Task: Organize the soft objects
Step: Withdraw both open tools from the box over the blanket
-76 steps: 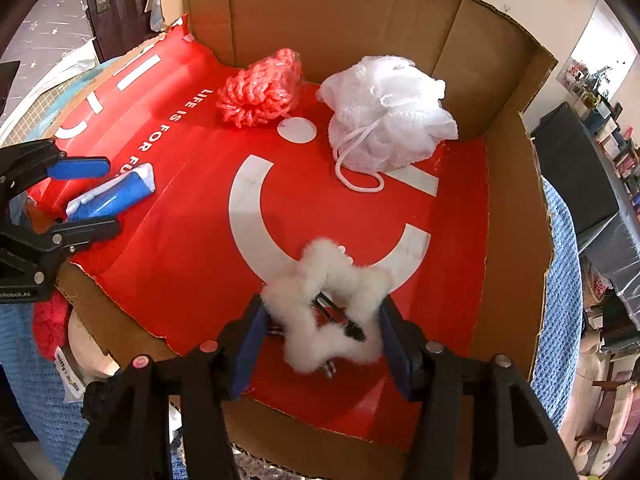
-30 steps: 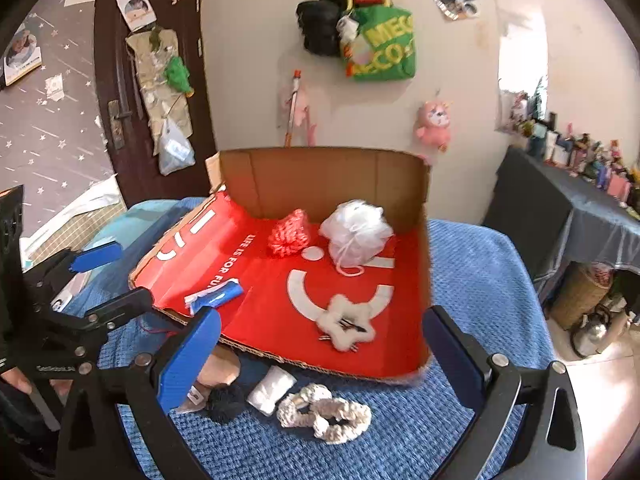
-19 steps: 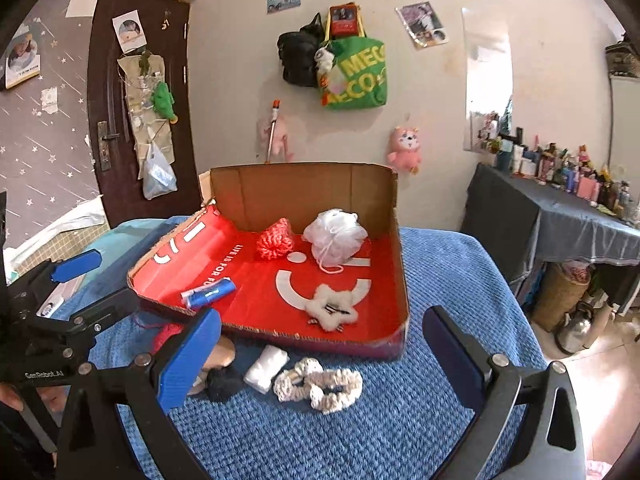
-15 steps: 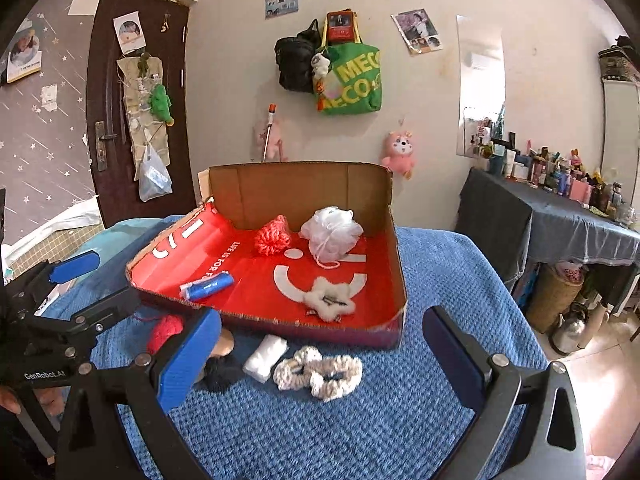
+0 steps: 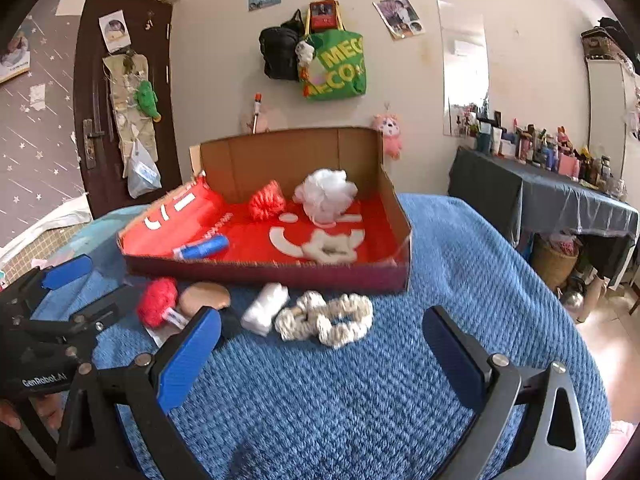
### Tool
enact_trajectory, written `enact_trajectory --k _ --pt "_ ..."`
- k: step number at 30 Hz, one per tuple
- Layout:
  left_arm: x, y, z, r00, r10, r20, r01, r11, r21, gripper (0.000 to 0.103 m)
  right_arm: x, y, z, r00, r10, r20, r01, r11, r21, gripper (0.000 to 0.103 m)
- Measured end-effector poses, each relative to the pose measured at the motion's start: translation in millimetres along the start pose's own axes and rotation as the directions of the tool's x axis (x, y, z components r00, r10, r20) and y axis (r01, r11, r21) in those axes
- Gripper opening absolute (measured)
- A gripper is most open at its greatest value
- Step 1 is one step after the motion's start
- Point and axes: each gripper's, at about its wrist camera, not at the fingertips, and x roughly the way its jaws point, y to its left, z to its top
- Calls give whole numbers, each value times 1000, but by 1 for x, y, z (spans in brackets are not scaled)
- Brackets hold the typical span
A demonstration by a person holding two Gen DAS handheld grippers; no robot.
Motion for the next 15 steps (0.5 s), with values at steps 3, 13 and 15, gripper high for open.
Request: enact_trajectory --k 3,13,15 --pt "3 4 -6 1000 -2 -20 2 1000 -21 99 4 -1 -9 1000 -3 -21 4 1000 16 103" --pt "12 8 -21 998 0 -68 -3 999 -38 99 11 -4 -27 998 -31 -59 33 999 21 103" --pt "12 8 -22 997 0 -72 -2 999 -37 99 12 -4 -29 998 -26 -65 28 999 25 103"
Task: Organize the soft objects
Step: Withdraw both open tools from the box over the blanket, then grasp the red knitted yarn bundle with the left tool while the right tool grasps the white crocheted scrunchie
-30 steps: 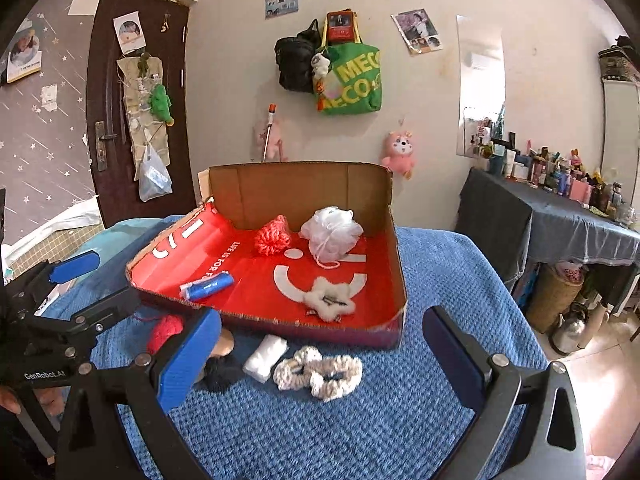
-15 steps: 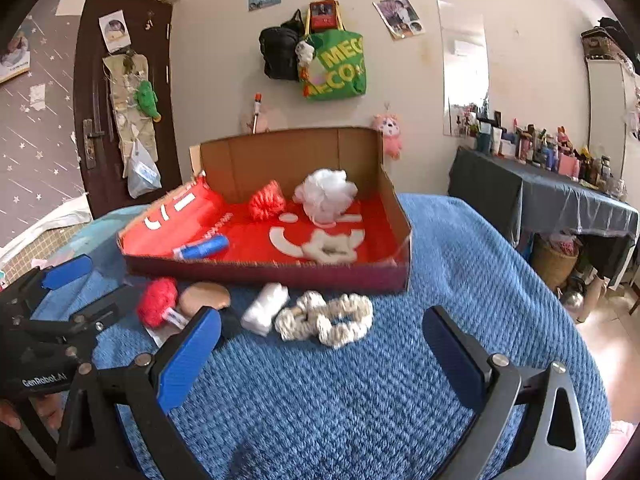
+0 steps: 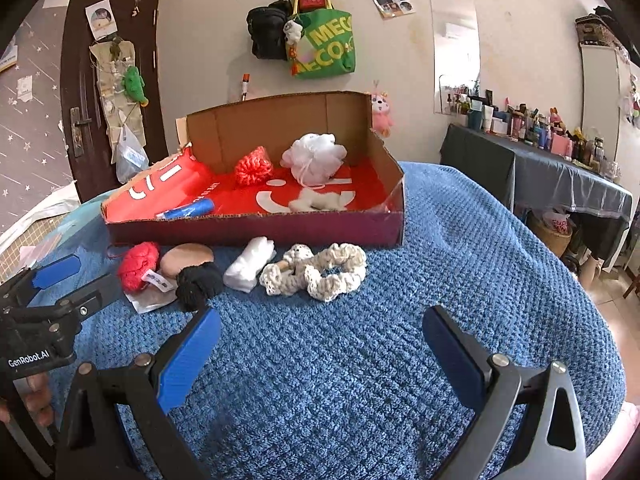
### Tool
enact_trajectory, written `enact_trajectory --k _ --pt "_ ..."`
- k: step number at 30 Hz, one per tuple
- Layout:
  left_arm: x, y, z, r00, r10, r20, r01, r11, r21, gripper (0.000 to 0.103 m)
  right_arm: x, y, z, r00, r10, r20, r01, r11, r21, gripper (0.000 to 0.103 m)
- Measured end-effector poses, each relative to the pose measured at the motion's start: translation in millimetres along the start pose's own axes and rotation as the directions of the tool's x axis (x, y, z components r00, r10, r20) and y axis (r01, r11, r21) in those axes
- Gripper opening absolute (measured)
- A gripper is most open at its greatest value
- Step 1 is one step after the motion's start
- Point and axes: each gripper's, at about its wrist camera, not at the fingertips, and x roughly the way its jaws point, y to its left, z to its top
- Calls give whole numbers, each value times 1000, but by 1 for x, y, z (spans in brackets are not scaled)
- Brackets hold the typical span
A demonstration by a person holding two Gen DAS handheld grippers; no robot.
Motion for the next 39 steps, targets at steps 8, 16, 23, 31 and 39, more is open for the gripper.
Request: enact_trajectory --k 8,16,23,31,39 --pt "1 0 2 1000 -3 -13 3 1000 2 99 4 -1 -1 1000 1 -11 -1 1000 0 103" --pt "8 10 15 999 8 -33 -8 1000 6 99 14 0 4 999 10 -49 -11 1000 -25 103" --pt "18 17 28 997 -13 -73 13 1000 4 99 28 -1 20 995 33 -98 -39 998 -52 103" --pt "44 26 36 984 -46 -173 44 999 -17 99 43 -3 38 986 58 -154 -71 995 -75 103" --pt "63 25 38 969 -69 -239 68 998 -14 98 64 -9 45 971 89 -223 -111 990 -85 103"
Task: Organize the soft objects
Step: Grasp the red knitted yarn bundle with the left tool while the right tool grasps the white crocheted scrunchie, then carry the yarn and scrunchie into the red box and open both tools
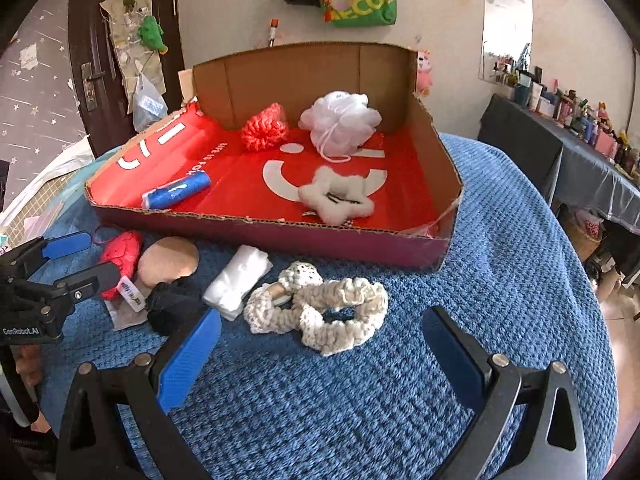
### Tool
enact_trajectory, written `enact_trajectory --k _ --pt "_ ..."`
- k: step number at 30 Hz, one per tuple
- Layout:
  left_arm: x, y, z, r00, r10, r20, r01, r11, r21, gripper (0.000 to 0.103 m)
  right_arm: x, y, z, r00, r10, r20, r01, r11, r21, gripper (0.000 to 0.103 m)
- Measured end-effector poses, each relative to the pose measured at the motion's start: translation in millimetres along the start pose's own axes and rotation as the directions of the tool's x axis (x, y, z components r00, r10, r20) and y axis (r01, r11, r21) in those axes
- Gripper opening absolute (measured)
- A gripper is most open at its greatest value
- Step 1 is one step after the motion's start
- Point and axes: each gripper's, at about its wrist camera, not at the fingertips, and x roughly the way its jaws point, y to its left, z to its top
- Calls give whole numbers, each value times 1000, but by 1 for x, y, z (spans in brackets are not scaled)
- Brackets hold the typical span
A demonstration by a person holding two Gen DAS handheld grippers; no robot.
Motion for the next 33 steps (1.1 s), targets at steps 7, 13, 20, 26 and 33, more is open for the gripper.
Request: enact_trajectory --k 7,13,20,26,33 --pt "20 4 -1 997 -30 -72 28 999 -27 80 14 -11 5 996 78 -45 -77 997 12 97" --pt "20 4 0 994 -93 -59 91 995 -33 54 24 -11 5 989 126 -78 -126 992 7 67" --pt "7 0 0 991 -128 -25 128 992 -11 49 16 -5 4 987 156 -43 -156 988 -15 29" --pt "-8 -1 3 991 -131 18 131 991 8 49 -1 -7 6 989 147 8 -147 989 -8 26" --pt "-16 -4 4 990 -137 35 136 990 24 49 -18 -5 11 986 161 51 -161 987 -6 26"
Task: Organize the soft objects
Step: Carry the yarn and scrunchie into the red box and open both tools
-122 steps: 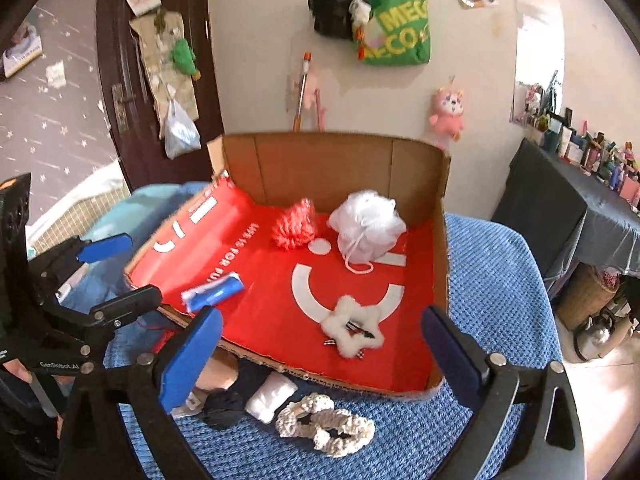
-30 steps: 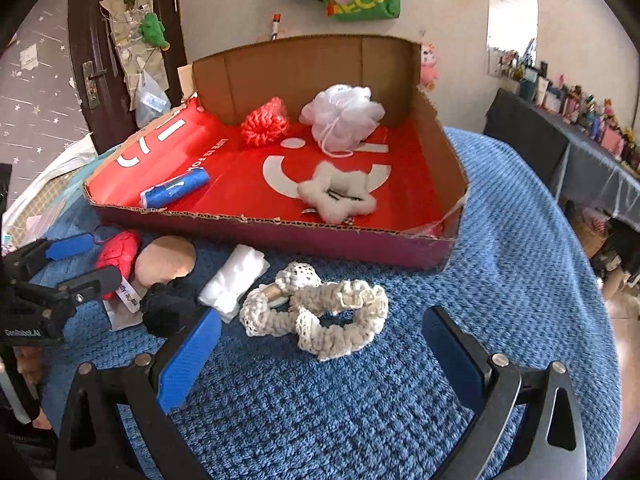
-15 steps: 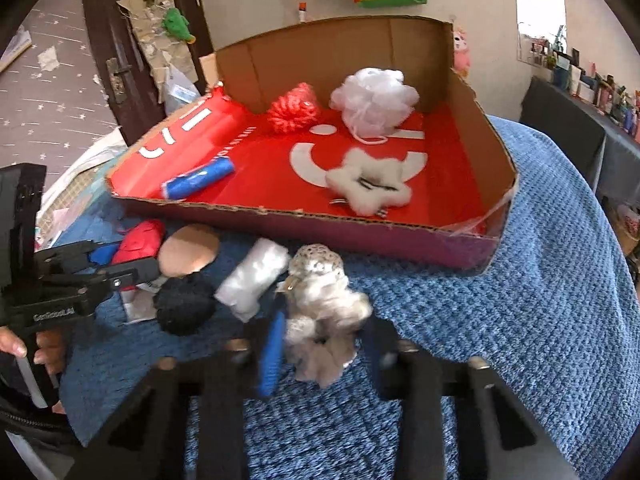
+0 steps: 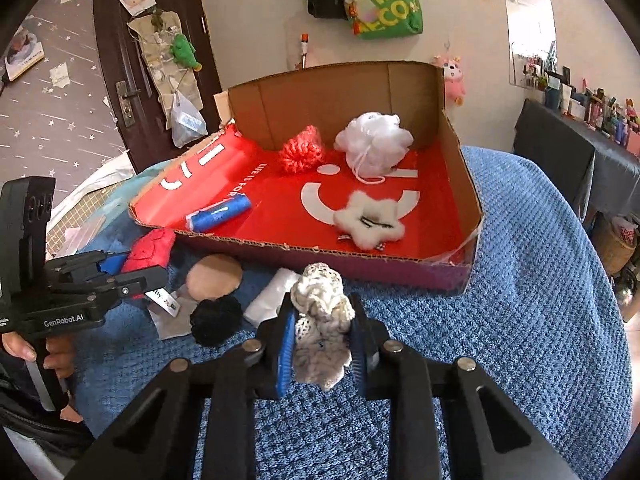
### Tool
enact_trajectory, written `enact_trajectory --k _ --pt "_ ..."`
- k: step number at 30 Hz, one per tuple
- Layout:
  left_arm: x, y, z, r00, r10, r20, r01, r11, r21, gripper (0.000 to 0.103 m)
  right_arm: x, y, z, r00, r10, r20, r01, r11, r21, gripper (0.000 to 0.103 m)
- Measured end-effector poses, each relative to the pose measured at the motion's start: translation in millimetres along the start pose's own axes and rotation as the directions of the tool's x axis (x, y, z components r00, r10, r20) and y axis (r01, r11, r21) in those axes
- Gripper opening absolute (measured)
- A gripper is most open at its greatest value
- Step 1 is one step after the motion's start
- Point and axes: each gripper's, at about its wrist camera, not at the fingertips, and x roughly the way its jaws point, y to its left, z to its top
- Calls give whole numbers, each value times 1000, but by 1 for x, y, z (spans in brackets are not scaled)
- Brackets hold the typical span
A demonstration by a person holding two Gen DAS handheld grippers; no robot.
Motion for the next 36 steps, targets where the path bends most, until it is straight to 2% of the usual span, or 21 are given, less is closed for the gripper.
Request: enact_trajectory --k 17,22,28,36 --pt "-8 -7 -1 1000 -14 15 13 1000 26 49 -5 3 -3 1000 -7 9 7 1000 -2 26" --pt "-20 -15 10 998 -53 46 51 997 62 49 -14 4 1 999 -2 53 2 1000 -6 26" --pt "-18 -24 36 994 -95 58 86 986 142 49 -21 3 24 995 5 100 -3 1000 -14 26" --pt "18 -39 73 991 -134 -22 135 957 256 49 1 -8 73 991 22 131 -23 1000 7 26"
